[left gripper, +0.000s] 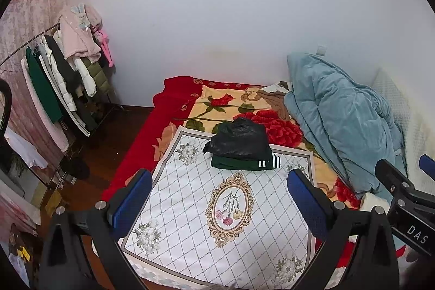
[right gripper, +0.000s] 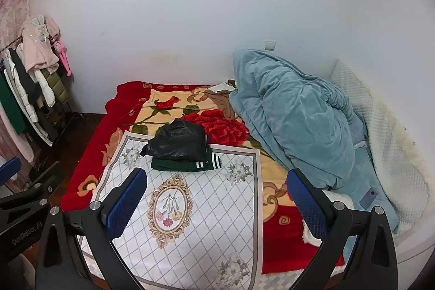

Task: Fold large clothes

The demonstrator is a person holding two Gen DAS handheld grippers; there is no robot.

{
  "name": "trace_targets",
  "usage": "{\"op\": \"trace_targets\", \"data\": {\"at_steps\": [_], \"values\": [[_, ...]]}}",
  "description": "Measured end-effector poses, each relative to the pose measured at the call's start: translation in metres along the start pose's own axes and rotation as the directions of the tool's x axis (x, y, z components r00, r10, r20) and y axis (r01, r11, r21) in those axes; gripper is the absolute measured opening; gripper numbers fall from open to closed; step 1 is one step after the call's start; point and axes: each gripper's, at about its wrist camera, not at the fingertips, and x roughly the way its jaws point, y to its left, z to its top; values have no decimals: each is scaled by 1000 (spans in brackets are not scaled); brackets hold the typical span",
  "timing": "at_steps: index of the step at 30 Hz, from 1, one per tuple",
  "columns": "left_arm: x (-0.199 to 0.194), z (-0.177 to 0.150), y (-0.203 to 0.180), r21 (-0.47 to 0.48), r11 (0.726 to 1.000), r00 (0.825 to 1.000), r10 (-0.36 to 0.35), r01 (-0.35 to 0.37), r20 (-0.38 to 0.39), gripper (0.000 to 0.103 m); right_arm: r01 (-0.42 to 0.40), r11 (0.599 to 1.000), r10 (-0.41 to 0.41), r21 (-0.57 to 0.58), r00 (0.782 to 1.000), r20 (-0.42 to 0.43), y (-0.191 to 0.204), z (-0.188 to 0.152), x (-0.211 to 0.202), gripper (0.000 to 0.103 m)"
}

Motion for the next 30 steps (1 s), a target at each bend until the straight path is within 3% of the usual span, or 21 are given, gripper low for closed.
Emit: {"op": "trace_targets", "data": {"at_steps": [30], "values": [[10, 12, -6, 24, 1000, 1000, -19, 19, -9, 101, 1, 1000, -1, -2, 1000, -14, -3, -1, 4, 103]]}}
